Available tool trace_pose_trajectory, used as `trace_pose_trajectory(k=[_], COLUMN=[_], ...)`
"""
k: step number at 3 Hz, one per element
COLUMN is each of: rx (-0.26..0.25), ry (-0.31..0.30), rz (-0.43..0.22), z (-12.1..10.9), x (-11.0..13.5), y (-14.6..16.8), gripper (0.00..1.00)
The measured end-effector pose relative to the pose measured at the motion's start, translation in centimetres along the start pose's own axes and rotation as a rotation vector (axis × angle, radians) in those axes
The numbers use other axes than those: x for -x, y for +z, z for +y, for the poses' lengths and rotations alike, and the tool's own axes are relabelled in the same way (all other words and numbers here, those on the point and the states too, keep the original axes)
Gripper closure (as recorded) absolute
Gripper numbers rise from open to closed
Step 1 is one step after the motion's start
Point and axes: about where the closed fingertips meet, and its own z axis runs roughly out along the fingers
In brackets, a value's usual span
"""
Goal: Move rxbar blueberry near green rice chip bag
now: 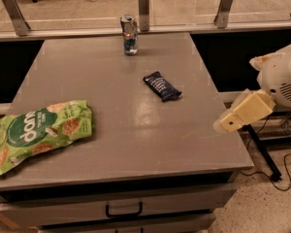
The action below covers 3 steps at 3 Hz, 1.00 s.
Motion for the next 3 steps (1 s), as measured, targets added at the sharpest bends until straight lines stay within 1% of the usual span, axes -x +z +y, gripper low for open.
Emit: trace_pose_trajectory(k=[1, 2, 3], rx=[-0.050, -0.052, -0.049], ry=[0.039, 0.029, 0.025], rz=[-0.127, -0.190, -0.191], z=[-0.8, -0.4, -0.4], x=[-2.5, -2.0, -1.8], y=[-1.8, -3.1, -3.0], gripper=[0.00, 0.00, 0.00])
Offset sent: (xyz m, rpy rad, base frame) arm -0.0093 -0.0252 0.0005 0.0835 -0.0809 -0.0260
